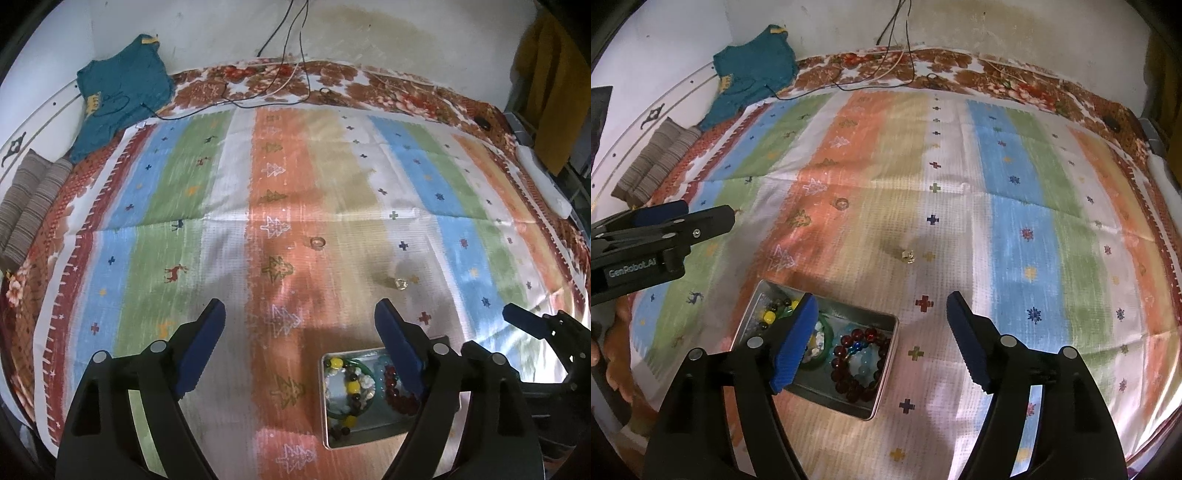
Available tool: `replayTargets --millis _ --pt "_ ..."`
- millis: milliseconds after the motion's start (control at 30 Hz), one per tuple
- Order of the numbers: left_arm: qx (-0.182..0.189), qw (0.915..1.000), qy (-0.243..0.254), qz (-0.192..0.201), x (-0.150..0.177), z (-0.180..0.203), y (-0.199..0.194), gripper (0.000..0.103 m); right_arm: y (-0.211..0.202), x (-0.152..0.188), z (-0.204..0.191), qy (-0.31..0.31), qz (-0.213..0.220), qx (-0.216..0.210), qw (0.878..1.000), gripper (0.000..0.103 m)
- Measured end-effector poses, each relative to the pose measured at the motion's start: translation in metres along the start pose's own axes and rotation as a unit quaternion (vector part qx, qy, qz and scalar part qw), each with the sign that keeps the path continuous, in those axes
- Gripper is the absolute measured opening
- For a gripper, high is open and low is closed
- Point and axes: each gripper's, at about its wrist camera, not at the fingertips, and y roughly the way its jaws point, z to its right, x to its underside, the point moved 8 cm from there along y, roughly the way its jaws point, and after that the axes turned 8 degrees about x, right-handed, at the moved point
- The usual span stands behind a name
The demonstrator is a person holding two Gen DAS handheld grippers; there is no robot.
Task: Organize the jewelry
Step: 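Move both tools toward the small ring and gold charm on the sheet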
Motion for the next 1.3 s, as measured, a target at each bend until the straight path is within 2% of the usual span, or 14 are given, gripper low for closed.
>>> replayTargets --millis 367,933,1300 --pt "-0.011 0.9999 0.003 -0.004 -0.011 -0.001 0.014 0.083 0.017 -0.011 0.004 0.0 -0.019 0.005 1.0 0.074" --pt "0.0 0.9993 -0.002 -0.037 -0.023 -0.007 0.047 0.083 0.047 -0.023 0.003 -0.017 -0.048 0.011 0.999 0.074" --pt "-0.008 0.9983 0.01 -0.056 -0.031 -0.01 0.073 0.081 0.068 -0.027 0.004 -0.024 -0.07 0.016 0.997 0.074"
